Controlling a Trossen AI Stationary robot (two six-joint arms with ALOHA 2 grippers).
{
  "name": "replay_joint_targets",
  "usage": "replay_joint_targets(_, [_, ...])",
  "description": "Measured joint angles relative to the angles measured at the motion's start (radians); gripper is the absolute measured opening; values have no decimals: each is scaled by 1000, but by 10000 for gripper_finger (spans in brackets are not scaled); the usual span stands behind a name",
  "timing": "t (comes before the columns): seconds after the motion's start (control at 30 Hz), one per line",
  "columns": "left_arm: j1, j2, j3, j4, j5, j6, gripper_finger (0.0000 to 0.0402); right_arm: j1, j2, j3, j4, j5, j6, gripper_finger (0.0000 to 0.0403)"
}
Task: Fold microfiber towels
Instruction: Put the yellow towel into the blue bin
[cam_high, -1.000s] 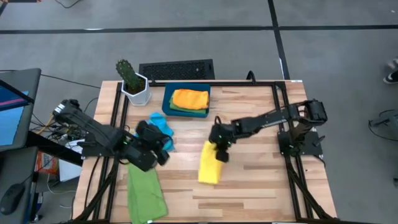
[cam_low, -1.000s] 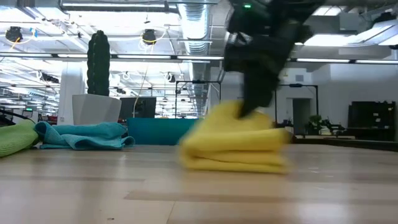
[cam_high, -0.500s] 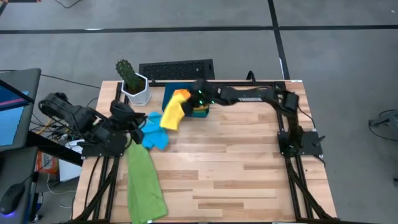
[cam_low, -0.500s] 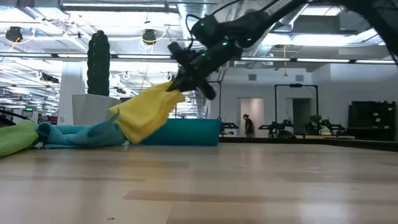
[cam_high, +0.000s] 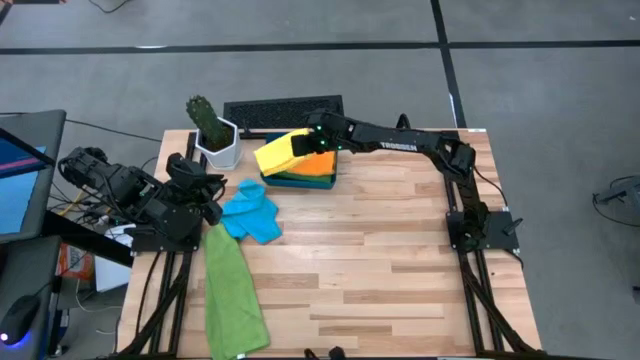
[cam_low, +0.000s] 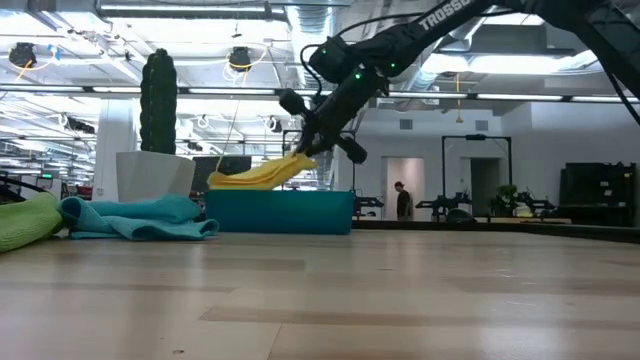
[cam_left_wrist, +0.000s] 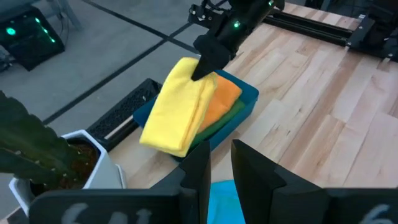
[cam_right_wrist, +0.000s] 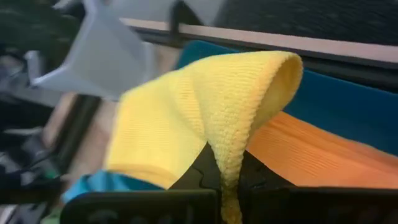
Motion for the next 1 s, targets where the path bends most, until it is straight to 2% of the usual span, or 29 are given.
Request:
replay_joint_targets(0.13, [0, 0, 0, 0, -11, 6, 57, -12, 0, 1, -58, 49, 35, 23])
replay_joint_targets(0.43, [0, 0, 0, -14, -39, 6, 57, -38, 0, 0, -158, 62, 125, 28])
replay_joint_targets(0.63, [0, 0, 0, -14, -58, 19, 57, -33, 0, 1, -190, 49, 90, 46])
replay_joint_targets(0.8, [0, 0, 0, -14, -58, 28, 57, -28, -1, 1, -257, 22, -10, 97])
replay_joint_targets(1.0, [0, 0, 0, -14, -57, 18, 57, -37, -44, 1, -349, 6, -88, 191])
